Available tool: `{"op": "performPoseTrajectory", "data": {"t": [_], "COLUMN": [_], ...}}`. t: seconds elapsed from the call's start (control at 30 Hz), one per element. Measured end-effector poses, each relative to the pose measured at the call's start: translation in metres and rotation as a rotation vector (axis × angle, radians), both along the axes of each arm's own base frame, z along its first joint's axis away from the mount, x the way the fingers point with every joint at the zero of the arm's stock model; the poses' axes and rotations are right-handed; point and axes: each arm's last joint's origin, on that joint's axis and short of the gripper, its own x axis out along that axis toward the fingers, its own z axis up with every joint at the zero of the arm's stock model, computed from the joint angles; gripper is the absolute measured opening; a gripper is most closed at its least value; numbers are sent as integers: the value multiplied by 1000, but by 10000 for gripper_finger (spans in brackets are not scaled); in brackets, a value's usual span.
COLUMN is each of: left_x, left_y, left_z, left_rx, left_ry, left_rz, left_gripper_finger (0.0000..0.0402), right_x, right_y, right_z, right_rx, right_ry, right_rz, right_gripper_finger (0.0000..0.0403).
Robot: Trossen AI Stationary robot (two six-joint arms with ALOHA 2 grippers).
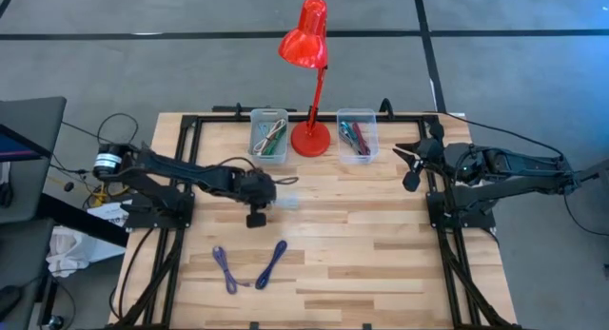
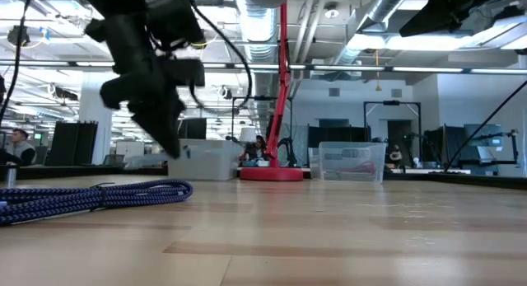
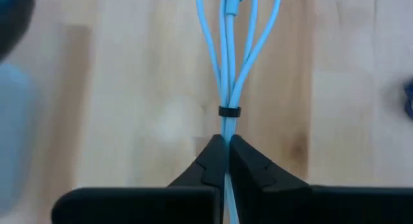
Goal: Pick & Place USB Port
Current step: Put the light blue charger cable into the gray bin
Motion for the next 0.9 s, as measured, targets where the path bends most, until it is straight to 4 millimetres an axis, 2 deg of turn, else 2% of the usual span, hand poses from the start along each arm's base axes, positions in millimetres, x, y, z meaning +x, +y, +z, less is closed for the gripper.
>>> {"op": "performPoseTrajectory", "data": {"t": [0.13,0.4,0.67,0.9], "left_x": [-8,-23,-29,-38], "left_y": [7,34,77,111], "left_z": [17,43,54,61], "left_rx": [71,215,306,284], "left_ry": [-78,-201,-266,-347], "left_rz": [73,259,390,491], "left_gripper_finger": [8,8,7,7], "right_x": [0,0,0,0], "right_y": [0,0,0,0], "right_z": [0,0,0,0], "right_rx": [0,0,0,0], "right_ry": [0,0,0,0], "right_rz": [0,0,0,-1], "right_gripper_finger": [58,58,58,58]}}
